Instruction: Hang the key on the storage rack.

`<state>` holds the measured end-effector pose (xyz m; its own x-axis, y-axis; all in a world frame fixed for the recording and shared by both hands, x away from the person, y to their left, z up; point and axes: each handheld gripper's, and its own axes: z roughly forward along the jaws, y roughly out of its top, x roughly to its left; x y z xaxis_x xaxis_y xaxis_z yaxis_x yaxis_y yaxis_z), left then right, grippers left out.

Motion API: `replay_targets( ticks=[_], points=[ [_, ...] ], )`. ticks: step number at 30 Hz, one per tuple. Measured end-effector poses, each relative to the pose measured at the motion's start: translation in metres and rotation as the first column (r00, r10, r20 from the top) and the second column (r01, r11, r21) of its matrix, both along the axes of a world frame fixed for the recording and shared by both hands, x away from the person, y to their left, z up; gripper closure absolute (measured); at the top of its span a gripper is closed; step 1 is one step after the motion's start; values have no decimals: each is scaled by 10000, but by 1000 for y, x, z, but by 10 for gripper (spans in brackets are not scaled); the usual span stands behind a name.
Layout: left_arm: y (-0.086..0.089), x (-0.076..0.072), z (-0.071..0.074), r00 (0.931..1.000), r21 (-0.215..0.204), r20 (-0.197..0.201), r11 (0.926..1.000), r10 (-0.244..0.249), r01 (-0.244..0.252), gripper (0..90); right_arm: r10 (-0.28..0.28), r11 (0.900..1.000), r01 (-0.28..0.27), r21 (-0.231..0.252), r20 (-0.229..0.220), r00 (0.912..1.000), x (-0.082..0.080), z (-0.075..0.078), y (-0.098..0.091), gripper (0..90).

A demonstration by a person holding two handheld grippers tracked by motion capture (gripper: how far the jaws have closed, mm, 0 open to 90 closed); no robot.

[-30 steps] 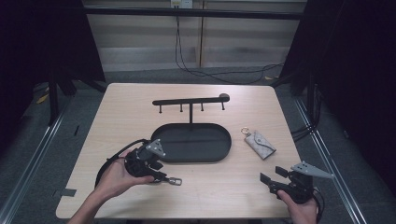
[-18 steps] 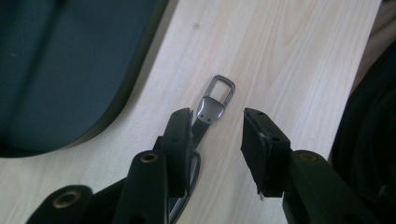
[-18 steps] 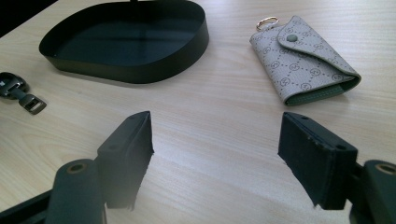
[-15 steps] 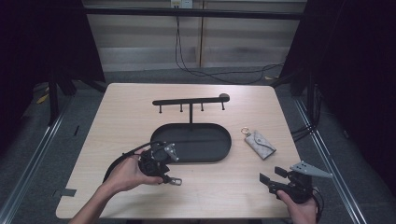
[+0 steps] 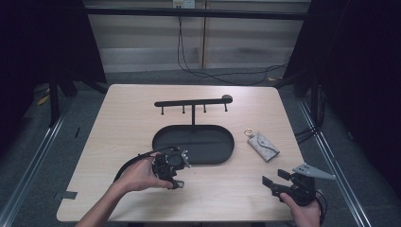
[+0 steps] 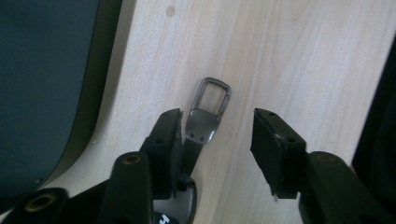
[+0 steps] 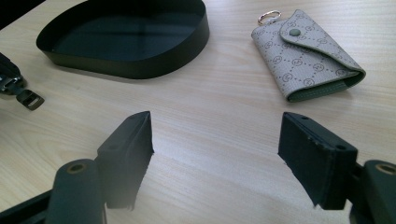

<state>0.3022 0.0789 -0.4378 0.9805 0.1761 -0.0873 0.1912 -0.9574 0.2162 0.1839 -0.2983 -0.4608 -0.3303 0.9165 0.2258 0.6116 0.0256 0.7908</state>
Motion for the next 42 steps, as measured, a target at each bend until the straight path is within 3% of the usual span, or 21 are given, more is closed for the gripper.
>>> replay_targets(
  ticks=[1,5,10,19,26,30,34,42],
  points=[
    [-1,-1,-2,9994,80,338,10000,-5,2,519,3,10000,-3,8,-1,10000,0,0,0,263],
    [-1,-1,-4,9992,195,384,9997,-148,141,533,19,10000,-19,8,-1,10000,0,0,0,262],
    [-2,4,-13,9994,393,163,9988,-306,300,548,37,10000,-37,-30,-37,10000,0,0,1,262],
    [-8,2,-24,9967,854,213,9935,-779,759,580,46,10000,-46,-11,-91,9999,1,-1,1,261],
    [-10,0,-27,9947,806,344,9924,-964,934,640,26,10000,-26,1,-143,9999,2,-1,1,261],
    [-14,1,-26,9934,984,187,9890,-1129,1106,665,36,10000,-36,-19,-158,9999,2,-1,1,261],
    [-16,2,-26,9929,1176,111,9862,-1182,1161,682,47,10000,-48,-24,-167,9998,2,-1,1,261],
    [-17,3,-26,9957,1192,79,9887,-927,911,693,101,9999,-101,3,-214,9997,2,-2,1,261]
  ],
)
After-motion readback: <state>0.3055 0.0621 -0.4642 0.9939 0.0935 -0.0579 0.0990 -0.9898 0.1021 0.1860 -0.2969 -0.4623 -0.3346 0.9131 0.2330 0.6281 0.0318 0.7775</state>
